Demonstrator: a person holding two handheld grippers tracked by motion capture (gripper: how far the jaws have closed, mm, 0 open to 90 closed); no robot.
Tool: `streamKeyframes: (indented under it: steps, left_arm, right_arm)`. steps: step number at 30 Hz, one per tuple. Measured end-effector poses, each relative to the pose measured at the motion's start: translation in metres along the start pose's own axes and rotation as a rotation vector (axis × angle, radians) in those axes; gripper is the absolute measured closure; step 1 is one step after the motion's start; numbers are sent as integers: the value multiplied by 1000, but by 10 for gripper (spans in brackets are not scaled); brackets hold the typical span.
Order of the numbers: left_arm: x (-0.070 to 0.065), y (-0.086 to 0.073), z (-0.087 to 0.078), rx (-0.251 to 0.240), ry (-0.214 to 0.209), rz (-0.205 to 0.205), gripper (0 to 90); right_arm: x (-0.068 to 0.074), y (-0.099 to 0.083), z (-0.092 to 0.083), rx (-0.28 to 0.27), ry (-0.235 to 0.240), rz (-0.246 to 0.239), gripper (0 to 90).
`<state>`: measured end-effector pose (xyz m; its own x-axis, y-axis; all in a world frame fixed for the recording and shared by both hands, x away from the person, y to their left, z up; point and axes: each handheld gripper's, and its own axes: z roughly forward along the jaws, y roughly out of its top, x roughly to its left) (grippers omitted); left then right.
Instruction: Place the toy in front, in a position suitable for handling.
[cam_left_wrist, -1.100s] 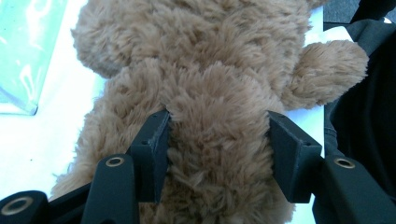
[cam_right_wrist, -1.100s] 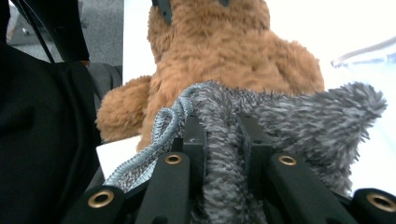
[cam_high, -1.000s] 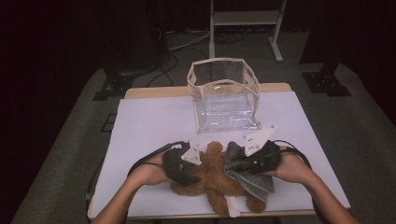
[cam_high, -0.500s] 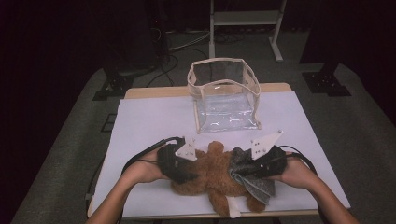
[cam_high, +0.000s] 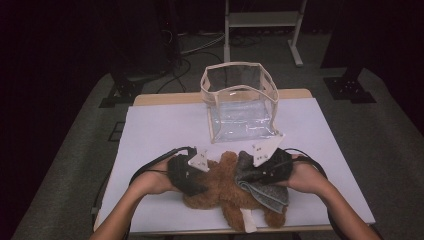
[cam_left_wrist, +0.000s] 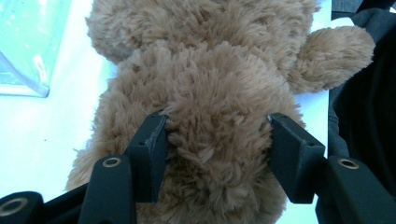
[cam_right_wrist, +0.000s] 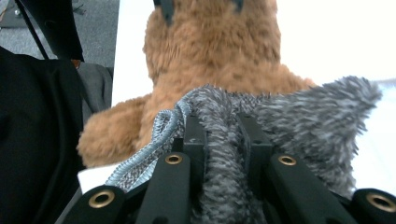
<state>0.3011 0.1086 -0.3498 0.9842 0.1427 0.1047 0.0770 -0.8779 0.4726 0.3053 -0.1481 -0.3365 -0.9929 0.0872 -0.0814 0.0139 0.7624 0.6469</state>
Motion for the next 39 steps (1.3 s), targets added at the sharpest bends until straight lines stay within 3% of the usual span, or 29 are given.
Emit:
streamKeyframes:
  steps: [4, 9, 13, 17, 21, 25, 28, 36, 39]
  left_arm:
    - [-1, -4, 0, -22, -8, -5, 413]
    - [-3, -5, 0, -44, -18, 0, 418]
    - [-2, -5, 2, -39, -40, 3, 429]
    - [-4, -2, 4, -27, -48, 7, 428]
    - [-6, -2, 5, -24, -44, 14, 427]
    - [-7, -5, 5, -35, -43, 13, 426]
    - [-6, -7, 3, -52, -43, 16, 418]
    - [-9, -10, 0, -81, -38, 24, 438]
    - [-9, -9, 3, -76, -38, 17, 438]
  right_arm:
    - [-2, -3, 3, -32, 29, 23, 759]
    - [-3, -33, -16, -100, 39, 105, 760]
    - [-5, -47, -30, -99, 16, 136, 759]
    - [-5, -33, -26, -75, 10, 101, 759]
    - [-7, -9, -7, -65, 34, 51, 759]
    - [-11, 5, 8, -50, 55, 31, 758]
    - [-12, -1, 5, -57, 59, 44, 759]
    - [-7, -38, -19, -79, 60, 116, 758]
    - [-8, -36, -22, -72, 52, 105, 758]
